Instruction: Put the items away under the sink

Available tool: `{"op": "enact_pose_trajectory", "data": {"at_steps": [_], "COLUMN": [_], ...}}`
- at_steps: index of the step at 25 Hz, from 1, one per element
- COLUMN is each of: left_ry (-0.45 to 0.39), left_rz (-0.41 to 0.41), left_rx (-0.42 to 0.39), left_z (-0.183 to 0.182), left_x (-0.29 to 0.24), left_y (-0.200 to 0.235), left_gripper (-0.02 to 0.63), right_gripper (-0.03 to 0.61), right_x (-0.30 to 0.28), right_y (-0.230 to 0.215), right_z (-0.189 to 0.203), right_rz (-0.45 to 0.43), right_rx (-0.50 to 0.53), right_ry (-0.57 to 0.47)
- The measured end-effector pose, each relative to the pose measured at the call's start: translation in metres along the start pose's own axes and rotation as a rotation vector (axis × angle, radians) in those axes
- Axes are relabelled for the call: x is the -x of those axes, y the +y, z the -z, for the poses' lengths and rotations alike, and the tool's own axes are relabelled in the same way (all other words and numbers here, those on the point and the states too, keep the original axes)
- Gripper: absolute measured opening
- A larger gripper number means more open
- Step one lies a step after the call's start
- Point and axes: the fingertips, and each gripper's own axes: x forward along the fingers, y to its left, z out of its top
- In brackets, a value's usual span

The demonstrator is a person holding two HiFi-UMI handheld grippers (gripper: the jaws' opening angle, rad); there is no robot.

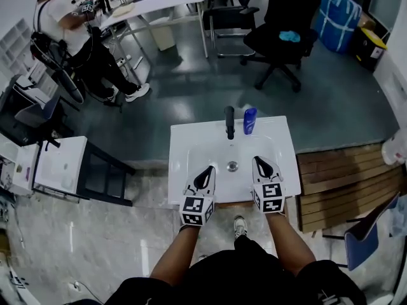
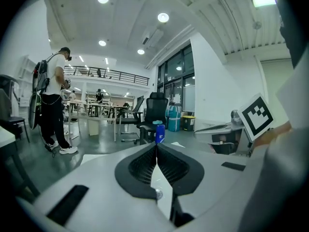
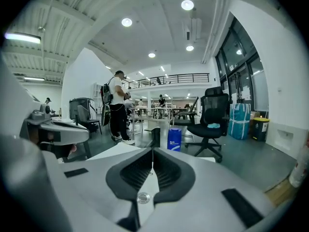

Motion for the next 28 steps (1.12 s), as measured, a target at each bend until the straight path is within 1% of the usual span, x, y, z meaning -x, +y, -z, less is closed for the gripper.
{"op": "enact_pose_trajectory", "data": {"at_steps": [7,11,17,18,19,20,21,22,23,25,27,28], "left_ry": [0.019,0.028,0.042,0.047,0.052,0.058,0.063,0.067,0.068,0.072,0.080,0.083], "left_rz": [-0.049,-0.051,-0.050,-0.051,-0.052,-0.051,-0.050,-0.049,-0.049,-0.052,-0.061,-0.066], "left_rx": [0.005,0.026,0.029,0.029,0.030,0.031,0.029,0.026,0.022,0.019,0.020,0.023], "left_z": [0.005,0.010,0.013,0.014,0.015,0.016,0.017,0.018,0.019,0.019,0.021,0.022], "left_x": [-0.042,-0.064,-0.094,-0.098,-0.101,-0.103,-0.105,-0.107,-0.109,-0.113,-0.116,-0.117], "left_y": [0.019,0.028,0.030,0.032,0.033,0.033,0.033,0.034,0.035,0.038,0.041,0.043], "left_gripper": [0.021,0.021,0.021,0.021,0.021,0.021,0.021,0.021,0.021,0.021,0.021,0.021], "right_gripper": [0.020,0.021,0.023,0.037,0.066,0.104,0.161,0.193,0.204,0.268,0.308,0.313], "right_x": [-0.043,-0.068,-0.097,-0.103,-0.107,-0.111,-0.114,-0.119,-0.124,-0.134,-0.145,-0.151], "right_y": [-0.019,-0.026,-0.038,-0.040,-0.041,-0.041,-0.042,-0.043,-0.045,-0.049,-0.055,-0.058], "right_z": [0.005,0.012,0.020,0.021,0.023,0.025,0.027,0.029,0.030,0.029,0.028,0.027], "right_rz": [-0.017,-0.027,-0.049,-0.054,-0.060,-0.065,-0.064,-0.058,-0.048,-0.028,-0.010,-0.003], "right_rx": [0.036,0.031,0.017,0.017,0.014,0.010,0.004,-0.003,-0.009,-0.017,-0.018,-0.020], "right_ry": [0.023,0.039,0.052,0.050,0.050,0.051,0.054,0.055,0.055,0.049,0.041,0.039]}}
